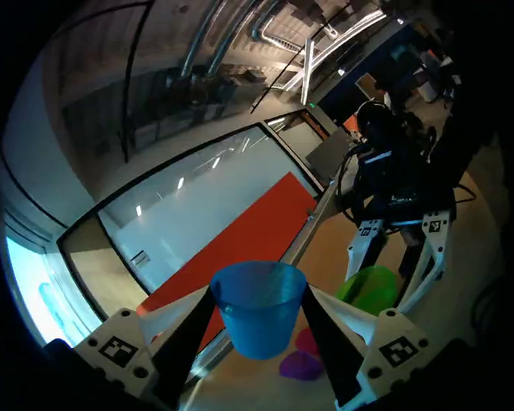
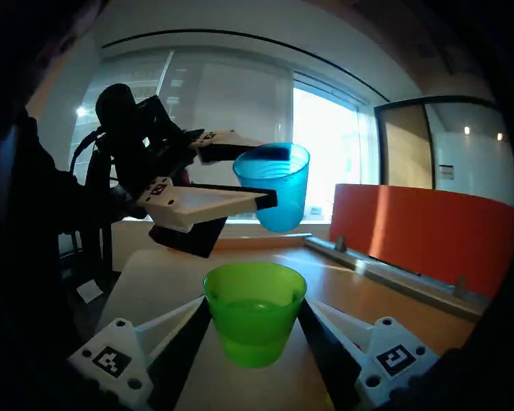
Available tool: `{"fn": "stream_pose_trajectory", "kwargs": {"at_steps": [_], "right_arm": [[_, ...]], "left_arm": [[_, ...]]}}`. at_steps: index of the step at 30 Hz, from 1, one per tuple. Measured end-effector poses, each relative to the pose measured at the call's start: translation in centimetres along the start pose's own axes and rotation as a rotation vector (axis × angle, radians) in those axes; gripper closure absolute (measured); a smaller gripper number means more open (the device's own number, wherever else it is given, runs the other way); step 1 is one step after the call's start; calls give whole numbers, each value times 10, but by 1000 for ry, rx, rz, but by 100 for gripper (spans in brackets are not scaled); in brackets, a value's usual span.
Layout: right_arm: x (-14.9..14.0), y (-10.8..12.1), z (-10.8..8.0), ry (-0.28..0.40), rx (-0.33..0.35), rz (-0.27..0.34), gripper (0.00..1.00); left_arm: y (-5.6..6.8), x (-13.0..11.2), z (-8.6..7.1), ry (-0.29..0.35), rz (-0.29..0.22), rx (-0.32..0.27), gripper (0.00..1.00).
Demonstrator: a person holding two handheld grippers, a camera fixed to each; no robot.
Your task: Pour water
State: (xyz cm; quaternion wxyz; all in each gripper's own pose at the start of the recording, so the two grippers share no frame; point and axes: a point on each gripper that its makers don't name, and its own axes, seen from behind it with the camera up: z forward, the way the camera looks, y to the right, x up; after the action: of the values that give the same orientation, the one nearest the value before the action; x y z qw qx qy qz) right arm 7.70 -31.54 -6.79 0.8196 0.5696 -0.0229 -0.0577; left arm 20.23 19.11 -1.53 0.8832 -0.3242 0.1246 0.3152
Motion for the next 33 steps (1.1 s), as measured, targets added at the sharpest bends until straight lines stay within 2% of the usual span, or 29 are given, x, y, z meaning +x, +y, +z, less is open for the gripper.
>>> {"fn": "stream_pose_trajectory", "kwargs": {"at_steps": [9, 27, 33], "right_arm": [[1, 1, -1, 4, 0, -2, 12], [7, 0, -1, 10, -1, -10, 12], [9, 1, -2, 15, -2, -8, 13]], "left_arm": [[-1, -10, 3, -29, -173, -10, 14], [-7, -19, -1, -35, -423, -19, 14], [-5, -26, 1, -47, -540, -31, 14]]}}
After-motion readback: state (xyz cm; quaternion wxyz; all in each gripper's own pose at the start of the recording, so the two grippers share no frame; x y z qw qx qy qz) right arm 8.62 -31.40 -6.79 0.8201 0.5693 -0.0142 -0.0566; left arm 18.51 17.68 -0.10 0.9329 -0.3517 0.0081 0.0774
